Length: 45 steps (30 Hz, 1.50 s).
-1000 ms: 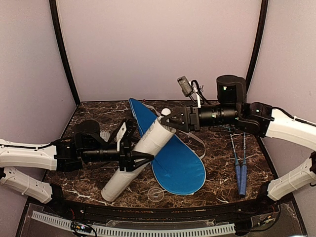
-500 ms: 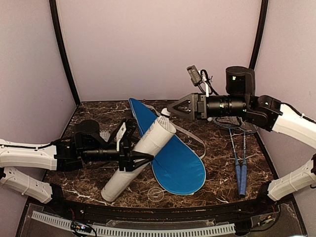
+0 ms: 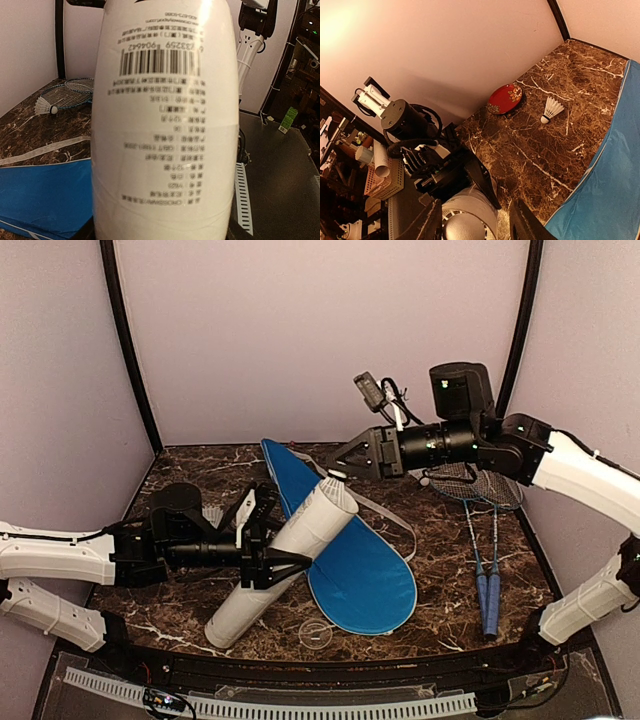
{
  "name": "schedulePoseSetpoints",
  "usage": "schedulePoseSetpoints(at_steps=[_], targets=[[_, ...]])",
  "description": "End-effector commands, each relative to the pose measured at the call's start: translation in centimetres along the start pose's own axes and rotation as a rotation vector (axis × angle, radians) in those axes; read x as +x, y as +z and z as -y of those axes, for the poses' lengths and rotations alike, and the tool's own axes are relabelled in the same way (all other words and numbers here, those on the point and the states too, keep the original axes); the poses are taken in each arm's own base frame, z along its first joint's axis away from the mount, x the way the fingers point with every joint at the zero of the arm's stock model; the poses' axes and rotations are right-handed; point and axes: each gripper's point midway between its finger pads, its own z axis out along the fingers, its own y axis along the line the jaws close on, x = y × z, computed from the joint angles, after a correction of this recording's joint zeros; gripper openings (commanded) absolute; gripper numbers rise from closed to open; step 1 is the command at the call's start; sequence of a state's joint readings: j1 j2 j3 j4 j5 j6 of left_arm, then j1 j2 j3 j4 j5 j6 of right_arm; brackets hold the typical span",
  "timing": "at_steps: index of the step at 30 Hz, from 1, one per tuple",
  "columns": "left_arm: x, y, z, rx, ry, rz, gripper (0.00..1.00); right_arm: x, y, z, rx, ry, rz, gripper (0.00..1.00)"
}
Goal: Pack up the badminton gear
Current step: Press the shuttlecock into the shuttle tube.
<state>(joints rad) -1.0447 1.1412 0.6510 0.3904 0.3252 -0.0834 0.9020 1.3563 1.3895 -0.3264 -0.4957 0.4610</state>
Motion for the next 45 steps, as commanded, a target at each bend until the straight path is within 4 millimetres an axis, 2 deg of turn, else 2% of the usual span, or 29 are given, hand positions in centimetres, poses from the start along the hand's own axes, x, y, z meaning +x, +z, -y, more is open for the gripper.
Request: schedulePoseSetpoints(at_steps=[1,4,7,10,15,26,31,33,35,37,40,45], targets=[[0.1,-0.1,0.0,-0.001,0.019,-0.001,0.62,0.4,-0.4,-1.3,-0.044,-0.045,-0.043,0.44],[0.2,0.0,-0.2,-0.013,0.016,-0.005,0.62,0.8,-0.5,-1.7,-0.058,-0.057,-0.057,0.38],[0.0,0.1,-0.4,-0.025,0.013,-0.004,0.62,1.0,-0.8,-1.7,-0.056,-0.061,-0.057,0.27],[-0.2,0.0,-0.6,-0.04,0.007,0.011,0.62,1.2,-1.3,-1.6,-0.034,-0.063,-0.045,0.23],[-0.3,0.0,-0.8,-0.048,0.0,0.02,0.62,1.8,-1.6,-1.6,-0.039,-0.053,-0.045,0.2],[-0.7,0.0,-0.8,-0.052,0.005,0.027,0.62,5.3,0.8,-2.2,-0.077,-0.028,-0.166,0.17],[-1.0,-0.2,-0.9,-0.056,0.007,0.035,0.61,6.0,1.2,-2.6,-0.095,-0.025,-0.2,0.17],[-1.0,-0.3,-0.9,-0.059,0.008,0.037,0.62,6.2,1.1,-2.8,-0.1,-0.027,-0.208,0.22],[-0.9,-0.3,-0.8,-0.057,0.009,0.035,0.61,5.9,0.8,-2.7,-0.085,-0.033,-0.195,0.33],[-0.7,-0.2,-0.7,-0.049,0.012,0.029,0.62,5.1,0.3,-2.8,-0.064,-0.047,-0.169,0.45],[-0.3,-0.1,-0.4,-0.027,0.012,0.018,0.62,3.7,-0.6,-2.8,-0.018,-0.07,-0.126,0.56],[0.2,-0.1,-0.3,-0.021,0.016,0.001,0.62,1.7,-1.9,-1.9,0.048,-0.068,-0.053,0.65]])
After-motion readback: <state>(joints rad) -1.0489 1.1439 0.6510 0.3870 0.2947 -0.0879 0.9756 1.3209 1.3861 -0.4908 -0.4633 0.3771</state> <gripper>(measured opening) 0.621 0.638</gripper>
